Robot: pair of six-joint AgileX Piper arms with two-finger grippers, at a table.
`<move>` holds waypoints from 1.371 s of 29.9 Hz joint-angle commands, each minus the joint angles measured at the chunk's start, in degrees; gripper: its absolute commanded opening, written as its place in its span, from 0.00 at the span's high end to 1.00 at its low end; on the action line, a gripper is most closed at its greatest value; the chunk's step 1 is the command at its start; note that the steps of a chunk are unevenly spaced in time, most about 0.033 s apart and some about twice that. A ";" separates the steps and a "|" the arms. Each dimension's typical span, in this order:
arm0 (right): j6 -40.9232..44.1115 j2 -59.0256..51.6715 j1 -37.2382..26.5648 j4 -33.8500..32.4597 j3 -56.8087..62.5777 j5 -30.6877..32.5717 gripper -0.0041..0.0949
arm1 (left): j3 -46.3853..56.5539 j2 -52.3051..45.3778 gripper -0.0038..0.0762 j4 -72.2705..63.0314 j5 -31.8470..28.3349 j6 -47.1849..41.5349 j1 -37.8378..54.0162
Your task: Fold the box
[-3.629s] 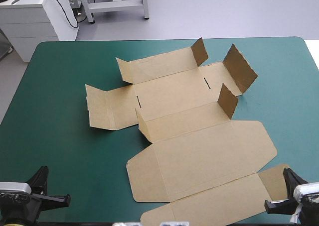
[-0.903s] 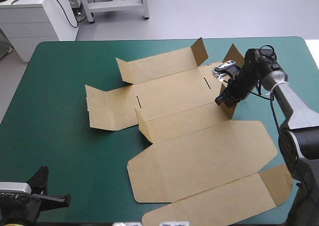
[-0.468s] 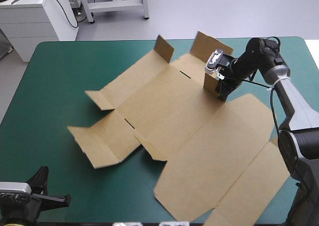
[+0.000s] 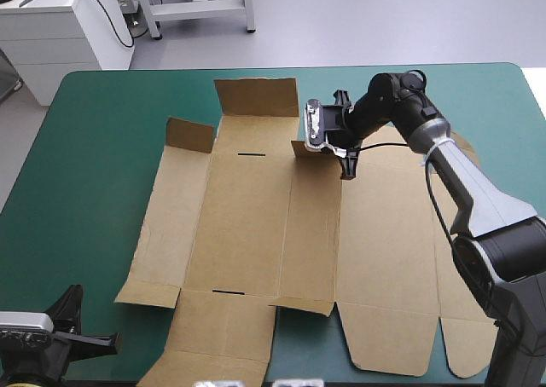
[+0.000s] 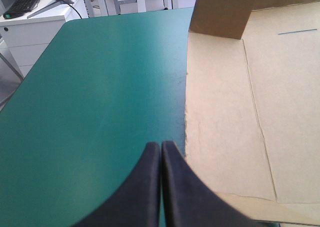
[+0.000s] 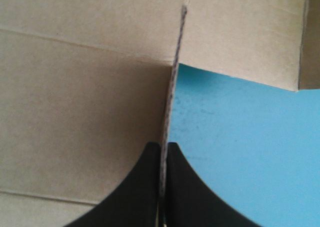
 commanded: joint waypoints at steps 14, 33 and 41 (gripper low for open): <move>8.36 1.97 1.19 5.17 -1.78 -5.59 0.95 | -1.20 -0.35 0.96 -0.63 -4.39 -0.03 -0.05; 32.49 2.18 1.19 -4.78 -16.97 -3.25 0.40 | -1.20 -0.35 0.96 -0.63 -4.39 -0.03 -0.05; 53.60 1.78 1.19 -14.54 -25.77 9.15 0.97 | -1.20 -0.35 0.96 -0.63 -4.39 -0.03 -0.05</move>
